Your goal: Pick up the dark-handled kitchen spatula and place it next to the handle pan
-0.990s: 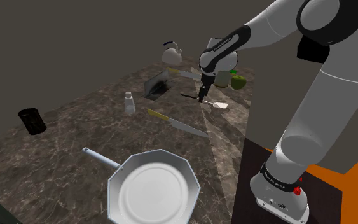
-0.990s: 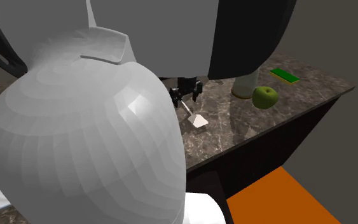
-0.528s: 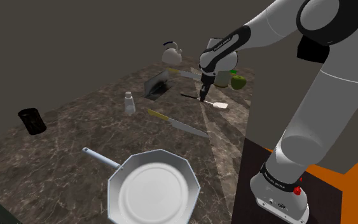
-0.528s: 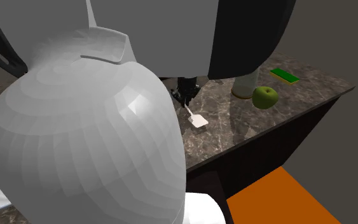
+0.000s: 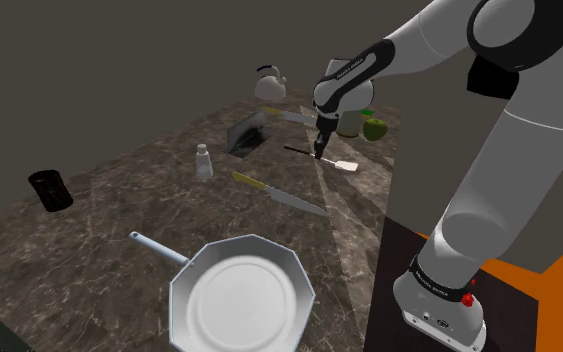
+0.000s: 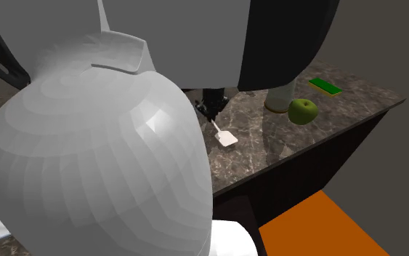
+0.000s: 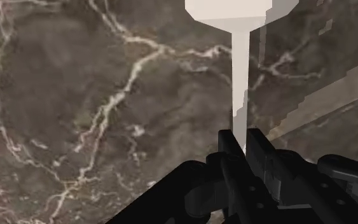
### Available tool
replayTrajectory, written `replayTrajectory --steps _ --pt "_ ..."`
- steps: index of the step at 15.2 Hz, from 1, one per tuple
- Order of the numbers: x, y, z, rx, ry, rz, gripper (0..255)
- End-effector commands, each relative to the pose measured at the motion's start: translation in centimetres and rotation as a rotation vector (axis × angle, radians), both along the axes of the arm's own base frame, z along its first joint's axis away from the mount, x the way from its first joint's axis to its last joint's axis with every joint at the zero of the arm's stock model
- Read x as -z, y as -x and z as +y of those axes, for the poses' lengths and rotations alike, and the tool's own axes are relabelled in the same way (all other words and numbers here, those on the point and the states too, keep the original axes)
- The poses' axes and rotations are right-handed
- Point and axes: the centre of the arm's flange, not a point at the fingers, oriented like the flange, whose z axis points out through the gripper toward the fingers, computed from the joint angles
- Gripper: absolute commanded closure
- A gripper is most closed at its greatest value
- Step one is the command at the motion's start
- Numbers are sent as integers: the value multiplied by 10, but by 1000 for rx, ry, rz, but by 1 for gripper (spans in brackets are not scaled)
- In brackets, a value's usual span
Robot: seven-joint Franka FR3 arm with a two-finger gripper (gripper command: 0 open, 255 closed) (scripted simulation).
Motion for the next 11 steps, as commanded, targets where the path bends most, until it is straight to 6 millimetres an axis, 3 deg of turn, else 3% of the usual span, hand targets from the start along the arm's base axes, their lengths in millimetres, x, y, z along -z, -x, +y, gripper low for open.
replayTrajectory --steps 1,11 --pt "-8 0 0 0 0 0 255" --pt "-61 0 0 0 0 0 255"
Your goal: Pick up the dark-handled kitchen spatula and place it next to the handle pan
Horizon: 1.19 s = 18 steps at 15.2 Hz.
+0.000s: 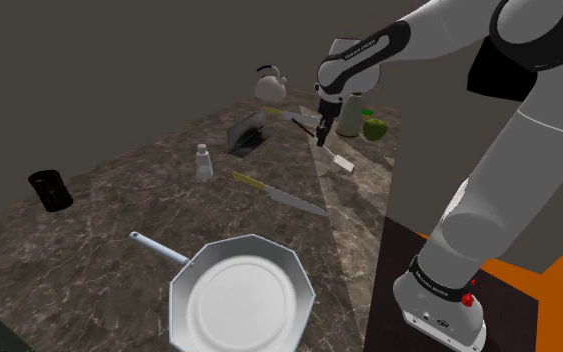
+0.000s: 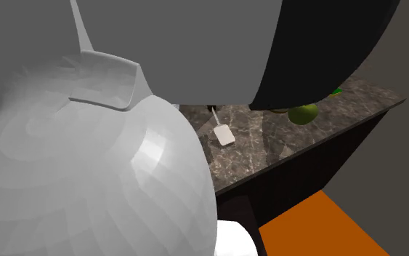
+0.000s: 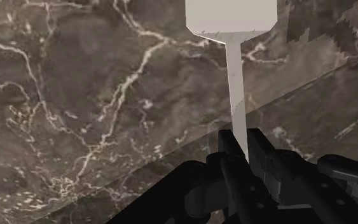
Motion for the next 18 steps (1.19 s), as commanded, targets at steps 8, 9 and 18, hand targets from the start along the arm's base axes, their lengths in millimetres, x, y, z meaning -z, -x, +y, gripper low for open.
replayTrajectory --steps 8,9,18 --pt "-49 1 0 0 0 1 255" --pt "-54 1 0 0 0 1 255" --pt "-57 -6 106 0 0 1 255"
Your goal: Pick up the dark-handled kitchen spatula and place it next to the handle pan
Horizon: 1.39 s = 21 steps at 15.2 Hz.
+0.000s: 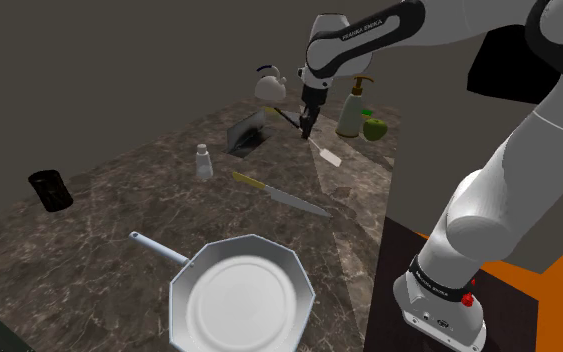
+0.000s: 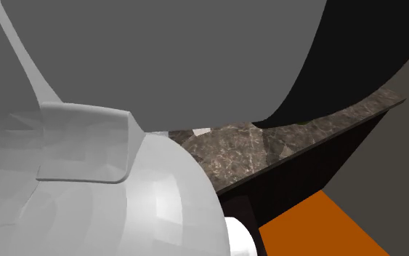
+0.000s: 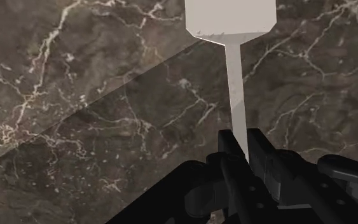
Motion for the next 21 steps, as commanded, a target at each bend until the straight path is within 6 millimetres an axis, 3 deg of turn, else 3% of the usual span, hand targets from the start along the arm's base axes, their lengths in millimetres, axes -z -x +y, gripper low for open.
replayTrajectory --steps 1,12,21 --pt "-2 0 27 2 0 0 255" --pt "-2 -9 166 2 0 0 255" --pt "46 -9 166 2 0 0 255"
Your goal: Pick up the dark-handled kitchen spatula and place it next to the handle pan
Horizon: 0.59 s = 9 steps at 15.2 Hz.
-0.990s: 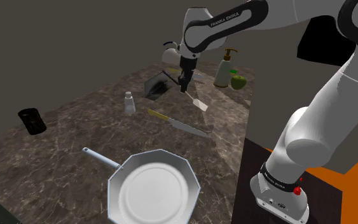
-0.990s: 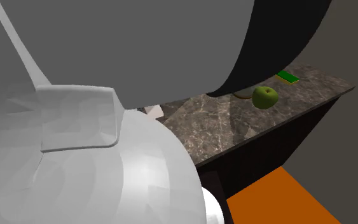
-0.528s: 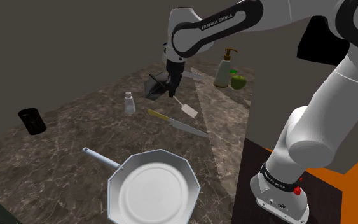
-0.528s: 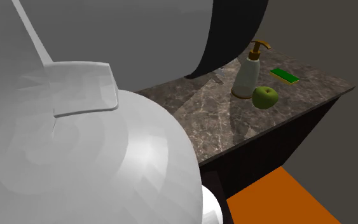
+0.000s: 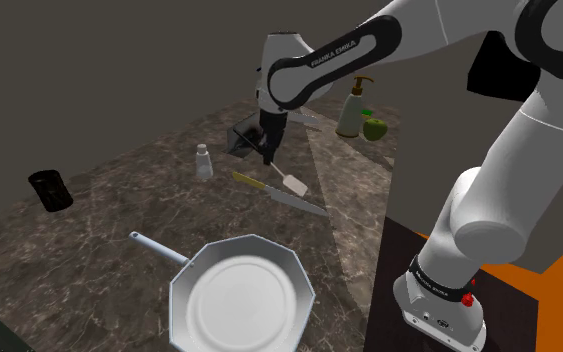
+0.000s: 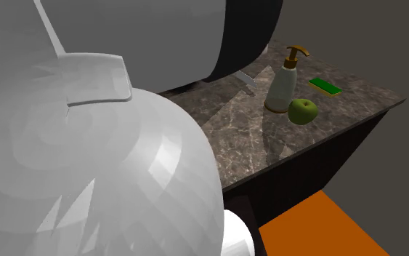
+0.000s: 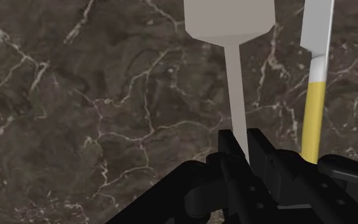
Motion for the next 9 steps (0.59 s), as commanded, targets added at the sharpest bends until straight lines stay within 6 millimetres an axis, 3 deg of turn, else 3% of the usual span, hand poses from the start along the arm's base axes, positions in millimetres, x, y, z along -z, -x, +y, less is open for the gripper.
replayTrajectory --steps 1,9 --pt "10 0 0 0 0 0 255" --pt "53 0 0 0 0 0 255"
